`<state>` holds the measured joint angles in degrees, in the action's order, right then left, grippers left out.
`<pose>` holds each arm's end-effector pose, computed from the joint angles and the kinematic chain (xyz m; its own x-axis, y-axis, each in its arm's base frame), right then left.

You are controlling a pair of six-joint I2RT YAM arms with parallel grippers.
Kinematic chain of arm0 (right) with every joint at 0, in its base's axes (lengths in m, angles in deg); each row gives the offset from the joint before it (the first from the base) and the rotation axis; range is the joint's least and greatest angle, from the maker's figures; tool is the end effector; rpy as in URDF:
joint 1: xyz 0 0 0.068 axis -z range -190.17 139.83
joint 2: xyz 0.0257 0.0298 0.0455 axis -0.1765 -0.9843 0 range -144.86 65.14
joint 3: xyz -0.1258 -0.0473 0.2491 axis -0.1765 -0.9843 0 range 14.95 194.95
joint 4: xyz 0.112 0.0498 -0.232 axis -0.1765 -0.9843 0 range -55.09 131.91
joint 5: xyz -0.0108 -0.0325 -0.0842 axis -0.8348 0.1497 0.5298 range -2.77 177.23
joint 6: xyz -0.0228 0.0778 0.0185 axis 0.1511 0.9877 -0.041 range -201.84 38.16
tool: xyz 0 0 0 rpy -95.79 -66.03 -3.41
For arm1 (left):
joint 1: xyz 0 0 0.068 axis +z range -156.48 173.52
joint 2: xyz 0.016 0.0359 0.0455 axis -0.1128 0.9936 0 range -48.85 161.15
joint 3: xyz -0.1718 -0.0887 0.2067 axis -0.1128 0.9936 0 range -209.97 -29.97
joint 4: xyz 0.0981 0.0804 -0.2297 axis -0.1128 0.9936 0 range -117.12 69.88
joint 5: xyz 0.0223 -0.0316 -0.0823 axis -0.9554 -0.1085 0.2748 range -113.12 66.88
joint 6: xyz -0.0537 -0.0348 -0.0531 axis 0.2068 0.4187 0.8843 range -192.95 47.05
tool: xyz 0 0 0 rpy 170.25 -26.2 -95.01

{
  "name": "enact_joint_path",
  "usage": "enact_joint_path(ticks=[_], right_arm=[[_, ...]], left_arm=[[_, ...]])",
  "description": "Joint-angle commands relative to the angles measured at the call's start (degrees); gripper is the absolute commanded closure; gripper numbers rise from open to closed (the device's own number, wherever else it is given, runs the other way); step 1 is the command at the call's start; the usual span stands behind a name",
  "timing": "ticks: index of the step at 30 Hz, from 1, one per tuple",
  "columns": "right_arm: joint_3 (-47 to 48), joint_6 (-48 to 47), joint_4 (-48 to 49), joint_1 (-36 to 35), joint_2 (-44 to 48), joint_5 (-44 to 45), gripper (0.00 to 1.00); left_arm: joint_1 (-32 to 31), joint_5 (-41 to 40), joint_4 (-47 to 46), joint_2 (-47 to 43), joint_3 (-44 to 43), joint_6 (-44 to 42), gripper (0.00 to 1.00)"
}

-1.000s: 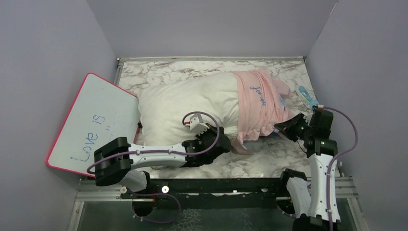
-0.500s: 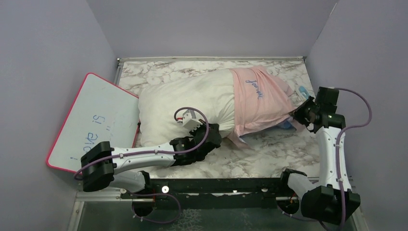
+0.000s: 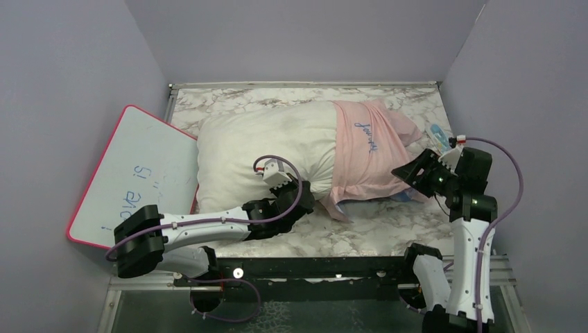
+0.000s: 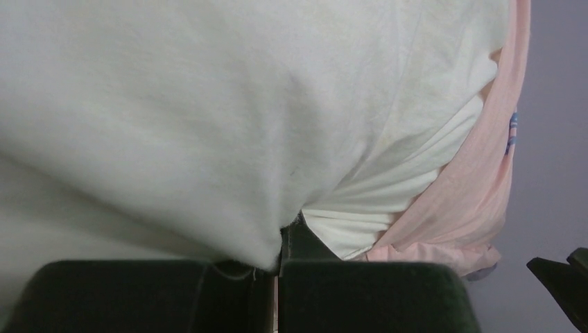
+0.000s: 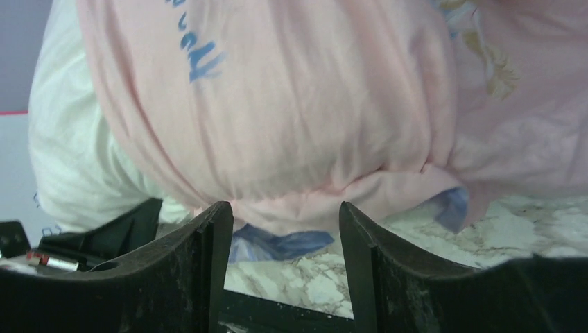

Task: Remove the pillowcase from the pillow
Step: Remove the pillow from the pillowcase.

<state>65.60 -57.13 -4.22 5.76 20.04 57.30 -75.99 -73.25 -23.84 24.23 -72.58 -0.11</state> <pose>0.1727 -0.0116 0.3024 -0.6211 0.5540 -0.5544 0.1463 0.7769 0.6124 0.1512 -0.2453 0.2361 -0.4178 -0.6320 -0.6528 -0.0745 0.7399 -0.6686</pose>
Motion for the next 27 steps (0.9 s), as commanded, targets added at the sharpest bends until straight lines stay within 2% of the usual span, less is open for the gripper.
enact_joint_path(ticks=[1,8,11,13,19,21,24,25,26,27], right_arm=[[-2.9,0.3,-6.5,0.1,6.3,-9.1,0.38],[-14.6,3.8,1.7,0.1,7.4,-17.9,0.37],[-16.2,5.3,6.1,0.1,6.0,-19.5,0.36],[-17.0,6.2,9.4,0.1,4.8,-20.4,0.25],[-20.7,10.6,21.5,0.0,1.1,-19.4,0.25],[-22.0,11.0,23.8,-0.1,-0.5,-20.2,0.32],[-22.2,10.1,23.4,-0.1,-0.7,-17.1,0.55],[-21.3,9.3,22.6,-0.1,-0.3,-15.6,0.64],[-20.0,8.7,21.0,-0.1,0.3,-12.6,0.8],[-18.2,8.1,19.3,-0.1,1.1,-8.6,0.9]], left_arm=[[0.5,1.7,-3.0,-0.3,1.0,-2.7,1.0],[0.5,2.8,-3.0,-1.3,0.5,-4.2,1.0],[0.5,3.3,-3.0,-2.0,1.2,-4.2,1.0],[0.5,3.9,-4.1,-2.2,1.6,-4.1,1.0],[0.5,5.4,-5.4,-1.6,1.9,-4.1,1.0],[0.5,5.5,-5.5,-1.4,1.4,-4.5,1.0],[0.6,4.3,-5.0,-0.9,0.2,-6.8,1.0],[0.6,3.7,-3.9,-0.8,-0.4,-7.1,1.0],[0.5,2.8,-2.1,-0.6,-1.1,-7.2,1.0],[0.5,1.7,-0.2,-0.7,-1.6,-7.2,1.0]])
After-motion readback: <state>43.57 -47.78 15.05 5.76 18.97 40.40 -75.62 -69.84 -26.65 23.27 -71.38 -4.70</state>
